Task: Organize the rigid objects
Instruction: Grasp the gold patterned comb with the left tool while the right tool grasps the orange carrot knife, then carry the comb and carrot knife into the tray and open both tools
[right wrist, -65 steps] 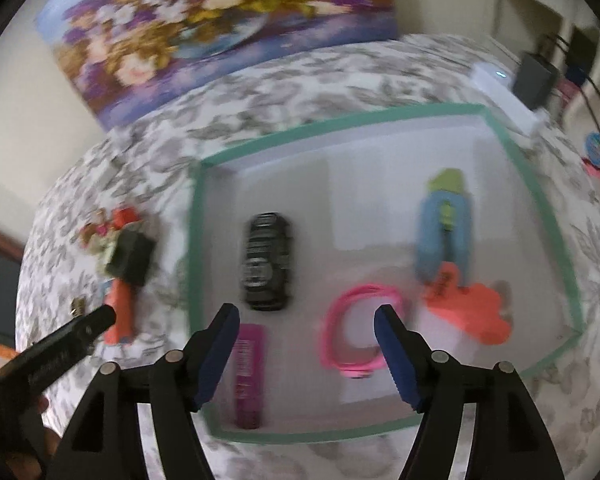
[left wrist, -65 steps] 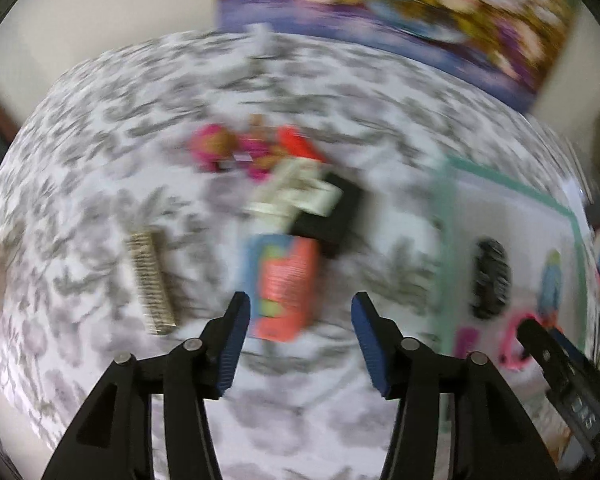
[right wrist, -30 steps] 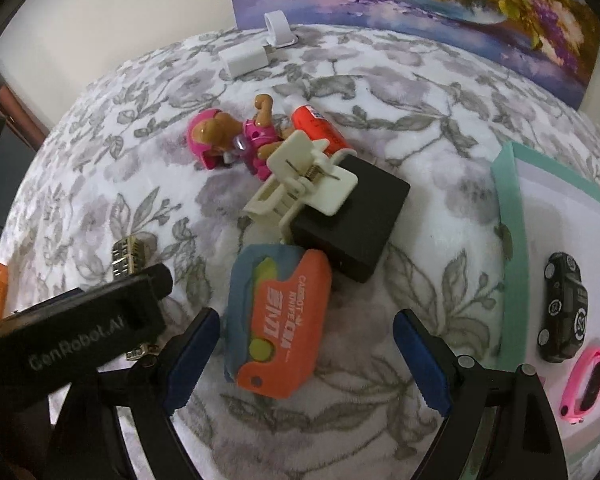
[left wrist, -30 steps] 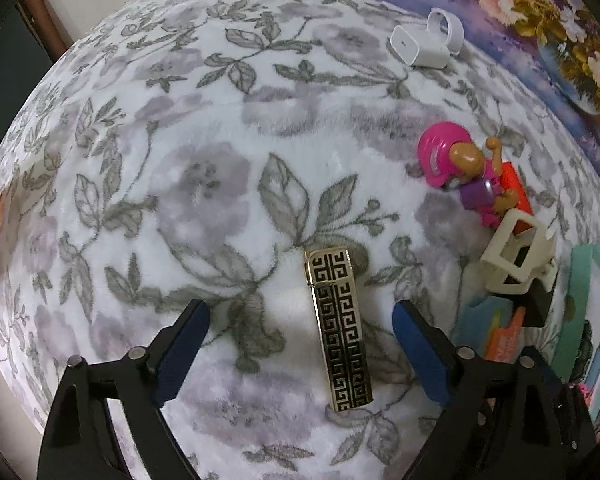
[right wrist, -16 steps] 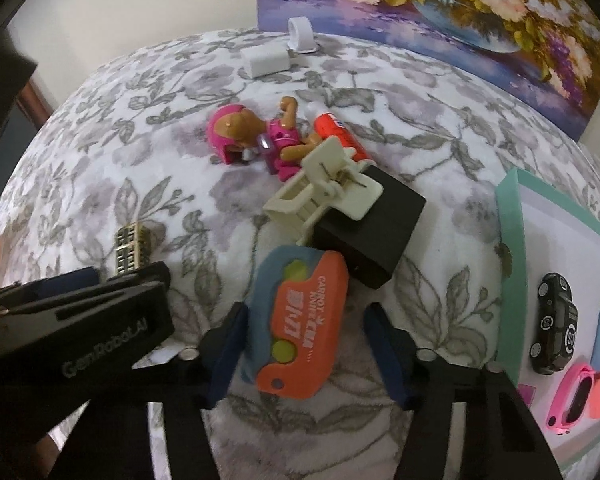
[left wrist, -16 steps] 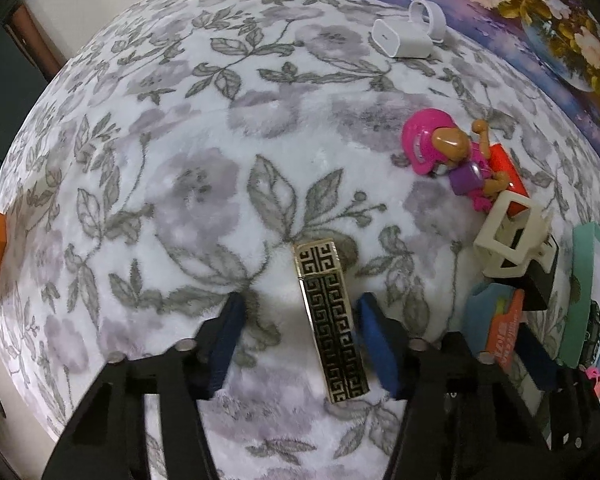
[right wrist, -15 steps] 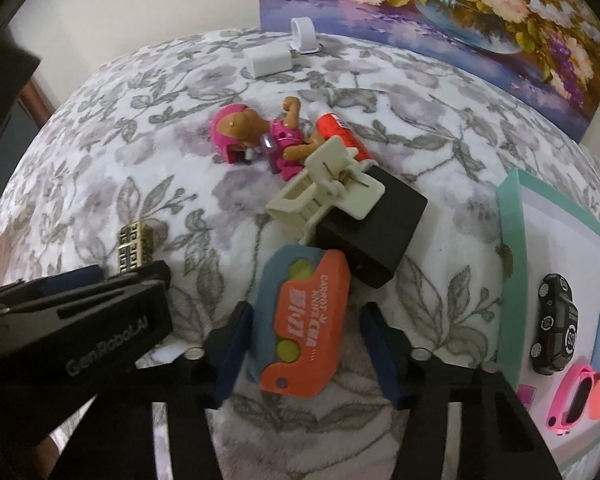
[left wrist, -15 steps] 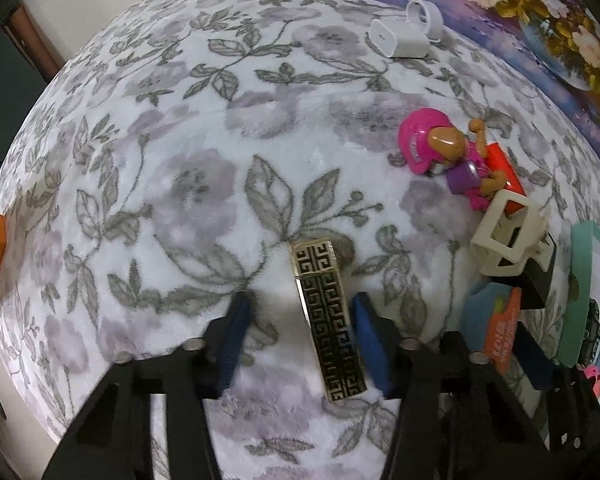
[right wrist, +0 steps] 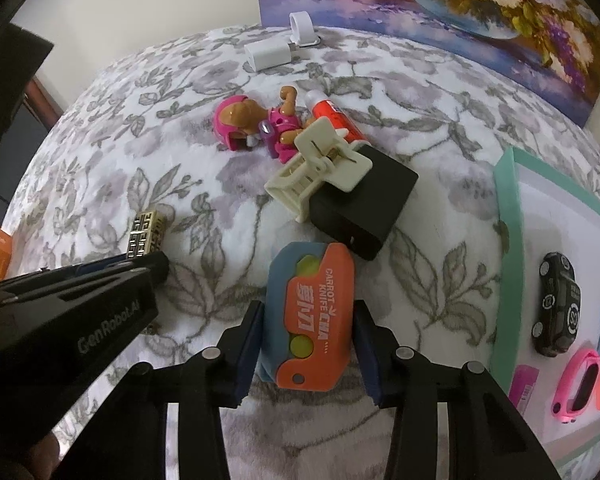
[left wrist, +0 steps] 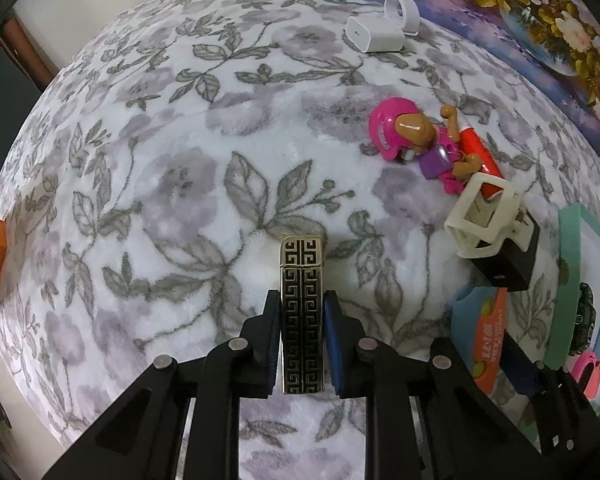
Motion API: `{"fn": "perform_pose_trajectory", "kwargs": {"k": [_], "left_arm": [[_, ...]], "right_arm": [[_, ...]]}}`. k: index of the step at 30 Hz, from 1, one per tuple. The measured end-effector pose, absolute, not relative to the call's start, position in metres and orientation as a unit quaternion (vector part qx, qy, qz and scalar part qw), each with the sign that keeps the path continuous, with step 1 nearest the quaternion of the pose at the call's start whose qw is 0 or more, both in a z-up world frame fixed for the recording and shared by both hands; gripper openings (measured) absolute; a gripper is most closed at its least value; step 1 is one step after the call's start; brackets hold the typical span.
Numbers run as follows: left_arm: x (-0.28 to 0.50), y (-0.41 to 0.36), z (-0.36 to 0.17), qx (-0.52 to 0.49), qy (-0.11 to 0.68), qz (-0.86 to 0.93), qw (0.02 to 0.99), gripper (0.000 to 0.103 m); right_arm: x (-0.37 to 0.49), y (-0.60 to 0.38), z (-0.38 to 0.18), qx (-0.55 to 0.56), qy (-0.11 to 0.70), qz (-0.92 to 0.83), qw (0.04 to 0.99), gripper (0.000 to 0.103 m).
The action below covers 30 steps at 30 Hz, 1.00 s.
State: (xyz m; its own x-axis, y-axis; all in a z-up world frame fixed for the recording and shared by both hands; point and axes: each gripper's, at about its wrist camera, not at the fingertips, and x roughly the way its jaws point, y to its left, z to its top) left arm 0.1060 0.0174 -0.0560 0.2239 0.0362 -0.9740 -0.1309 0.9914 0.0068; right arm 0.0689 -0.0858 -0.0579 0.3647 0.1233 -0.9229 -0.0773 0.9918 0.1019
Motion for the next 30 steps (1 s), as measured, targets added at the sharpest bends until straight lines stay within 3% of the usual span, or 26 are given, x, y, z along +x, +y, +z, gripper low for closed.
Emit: {"fn": "perform_pose_trajectory", "kwargs": {"k": [17, 30], "left_arm": [[0.083, -0.020, 0.029, -0.021, 0.535, 0.040, 0.844, 0.021], [0.088, -0.110, 0.028, 0.033, 0.540, -0.056, 0.839, 0.021]], "right_arm": [[0.043, -0.153, 0.016, 0.070, 0.491, 0.037, 0.867, 0.046], [0.044, -0.277, 0.015, 0.131, 0.489, -0.079, 0.859, 0.046]]}}
